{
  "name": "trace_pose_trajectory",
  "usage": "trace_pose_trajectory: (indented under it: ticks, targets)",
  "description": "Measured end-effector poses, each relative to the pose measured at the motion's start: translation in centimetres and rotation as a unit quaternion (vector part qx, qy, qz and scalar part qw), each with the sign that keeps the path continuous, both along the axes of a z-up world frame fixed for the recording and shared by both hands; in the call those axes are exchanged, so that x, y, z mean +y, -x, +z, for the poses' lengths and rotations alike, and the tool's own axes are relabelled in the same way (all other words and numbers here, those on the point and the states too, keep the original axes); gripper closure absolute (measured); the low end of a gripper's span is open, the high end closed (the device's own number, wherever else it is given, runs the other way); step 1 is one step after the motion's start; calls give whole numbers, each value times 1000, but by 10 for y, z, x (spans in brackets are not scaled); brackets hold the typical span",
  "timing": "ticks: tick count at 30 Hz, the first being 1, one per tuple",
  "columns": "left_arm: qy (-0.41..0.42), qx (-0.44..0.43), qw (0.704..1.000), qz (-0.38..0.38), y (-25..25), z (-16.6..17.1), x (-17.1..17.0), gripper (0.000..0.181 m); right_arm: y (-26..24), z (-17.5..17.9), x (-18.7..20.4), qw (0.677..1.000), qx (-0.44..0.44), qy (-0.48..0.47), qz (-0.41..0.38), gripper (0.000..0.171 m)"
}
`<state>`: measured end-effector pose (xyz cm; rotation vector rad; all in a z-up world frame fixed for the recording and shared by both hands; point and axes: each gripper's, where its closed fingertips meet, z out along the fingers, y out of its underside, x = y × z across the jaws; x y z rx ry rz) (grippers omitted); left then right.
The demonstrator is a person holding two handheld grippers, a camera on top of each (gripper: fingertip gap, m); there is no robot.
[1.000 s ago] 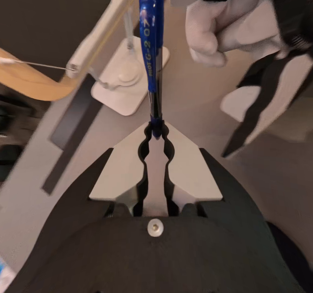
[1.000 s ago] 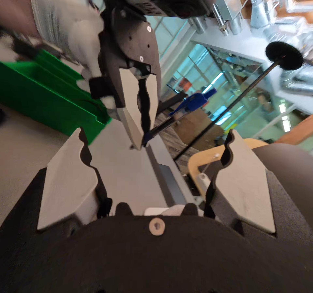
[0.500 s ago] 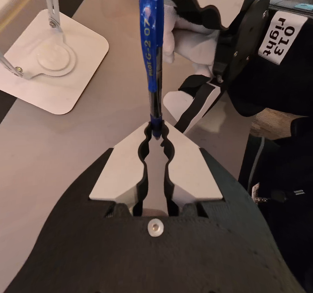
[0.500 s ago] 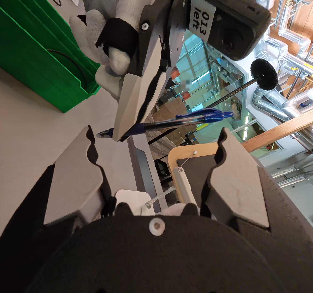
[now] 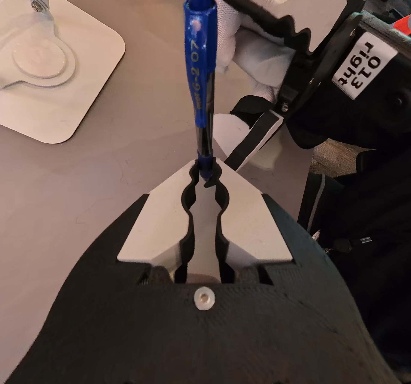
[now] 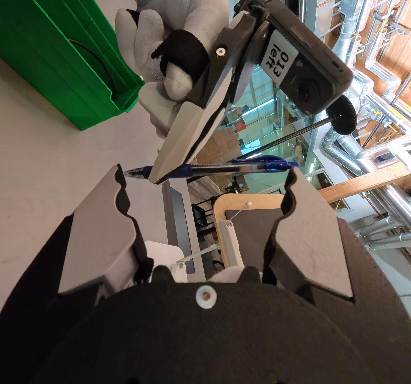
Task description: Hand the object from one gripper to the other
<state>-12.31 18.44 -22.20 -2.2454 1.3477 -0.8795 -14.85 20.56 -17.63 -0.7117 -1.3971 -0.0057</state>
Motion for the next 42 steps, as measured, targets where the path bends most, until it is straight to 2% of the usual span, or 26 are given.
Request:
trace_pose_trajectory:
  ticks: [3, 8, 29, 32, 42]
  targets:
    - [4, -1, 1000, -1, -1, 0, 0, 172, 0, -3, 1, 1000, -9, -2, -4, 28]
    - [5, 1, 1000, -2, -1, 0, 0, 172, 0, -2, 1, 1000, -6, -2, -3, 35]
    - [-11, -15, 1000, 4, -3, 3, 1, 172, -2, 1, 3, 1000, 5, 13, -3, 36]
    - [-39, -10, 999, 5, -3, 4, 4, 163, -3, 4, 2, 1000, 14, 23, 3, 36]
    - [-83, 1, 997, -3, -6, 4, 6, 156, -5, 9, 2, 999, 28, 36, 8, 36]
